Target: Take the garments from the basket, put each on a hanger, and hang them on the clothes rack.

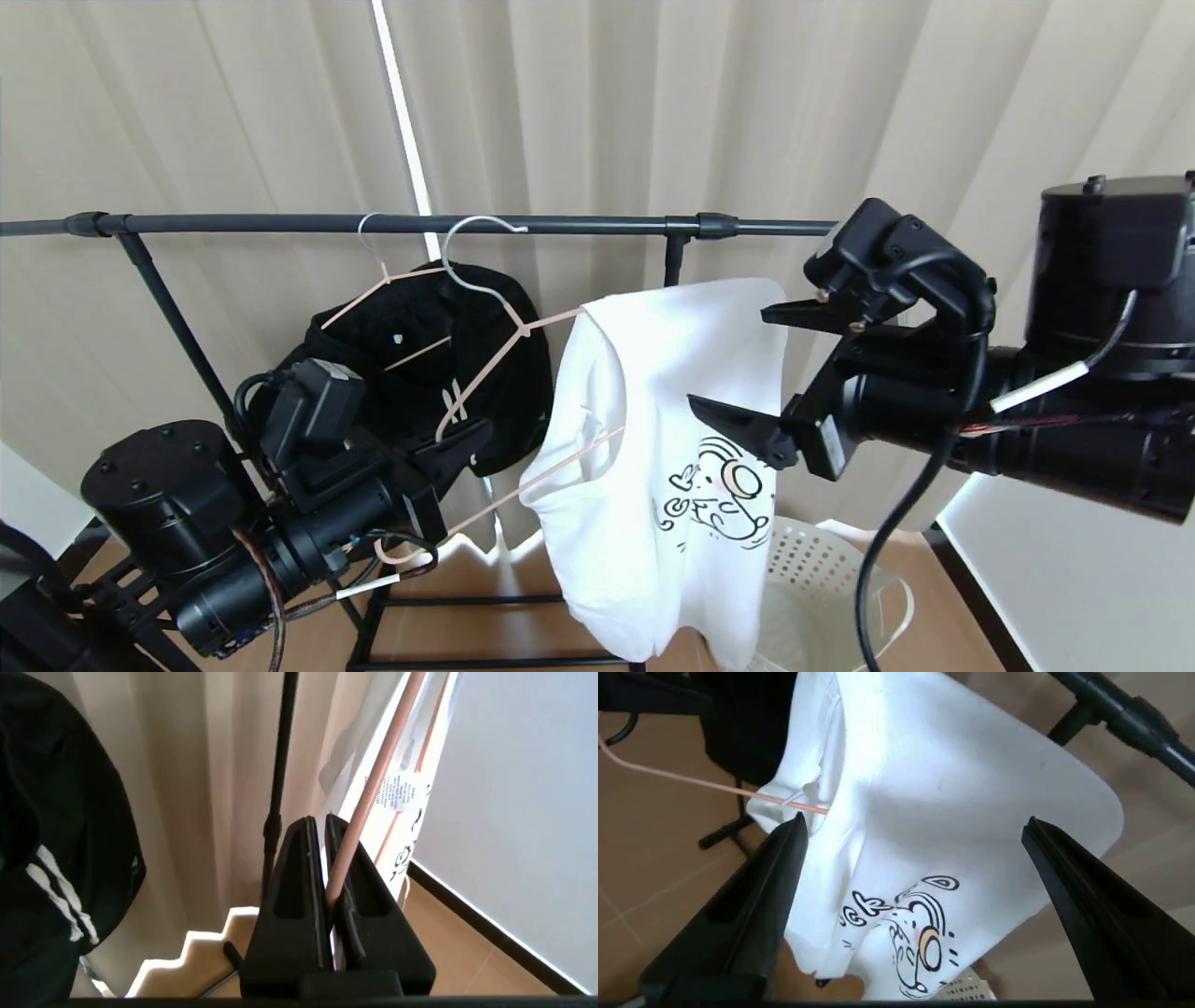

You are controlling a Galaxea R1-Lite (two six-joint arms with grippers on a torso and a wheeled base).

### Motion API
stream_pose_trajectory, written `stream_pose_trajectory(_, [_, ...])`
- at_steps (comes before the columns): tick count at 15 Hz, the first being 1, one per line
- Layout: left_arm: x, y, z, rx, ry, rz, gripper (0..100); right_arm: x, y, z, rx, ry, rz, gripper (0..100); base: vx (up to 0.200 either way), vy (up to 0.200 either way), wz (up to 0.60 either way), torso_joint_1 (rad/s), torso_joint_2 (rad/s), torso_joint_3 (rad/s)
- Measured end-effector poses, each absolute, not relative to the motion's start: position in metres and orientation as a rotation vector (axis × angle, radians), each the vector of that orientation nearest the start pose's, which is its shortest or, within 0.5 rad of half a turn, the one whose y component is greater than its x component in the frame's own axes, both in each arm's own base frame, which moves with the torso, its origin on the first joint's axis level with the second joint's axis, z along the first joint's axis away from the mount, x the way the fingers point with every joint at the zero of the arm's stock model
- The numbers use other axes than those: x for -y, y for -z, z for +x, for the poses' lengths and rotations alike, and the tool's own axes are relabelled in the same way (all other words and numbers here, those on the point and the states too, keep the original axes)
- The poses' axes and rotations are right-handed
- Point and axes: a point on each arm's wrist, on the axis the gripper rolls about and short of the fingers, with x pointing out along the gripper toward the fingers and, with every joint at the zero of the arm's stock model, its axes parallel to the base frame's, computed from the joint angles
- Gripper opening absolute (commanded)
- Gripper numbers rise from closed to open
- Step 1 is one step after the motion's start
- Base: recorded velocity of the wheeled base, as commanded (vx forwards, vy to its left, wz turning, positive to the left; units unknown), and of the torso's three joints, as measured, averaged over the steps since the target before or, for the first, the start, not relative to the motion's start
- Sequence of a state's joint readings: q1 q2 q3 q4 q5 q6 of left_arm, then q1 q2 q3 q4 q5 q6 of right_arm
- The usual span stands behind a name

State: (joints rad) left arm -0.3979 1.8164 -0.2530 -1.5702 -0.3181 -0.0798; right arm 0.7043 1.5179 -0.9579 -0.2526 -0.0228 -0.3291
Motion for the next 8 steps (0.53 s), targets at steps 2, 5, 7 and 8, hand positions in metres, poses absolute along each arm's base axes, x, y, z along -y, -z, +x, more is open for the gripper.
stream_pose_trajectory(2, [0.098, -0.115, 0.228, -0.037, 0.745, -0.076, 0, -0.159, -0.257, 0.207, -0.23, -0.818, -0.482, 100, 0.0, 0.0, 0.0, 0.0, 0.0, 0.0])
stream_pose_trajectory(5, [0.09, -0.11, 0.224, -0.068, 0.793, -0.069, 0, -0.143, -0.273, 0.21, -0.318, -0.99, -0.583, 100, 0.0, 0.0, 0.0, 0.0, 0.0, 0.0])
stream_pose_trajectory(7, [0.088, -0.105, 0.219, -0.087, 0.835, -0.04, 0, -0.141, -0.275, 0.218, -0.378, -1.072, -0.62, 100, 0.0, 0.0, 0.0, 0.0, 0.0, 0.0])
stream_pose_trajectory(8, [0.087, -0.102, 0.216, -0.096, 0.865, -0.027, 0, -0.142, -0.277, 0.223, -0.396, -1.094, -0.636, 100, 0.0, 0.0, 0.0, 0.0, 0.0, 0.0])
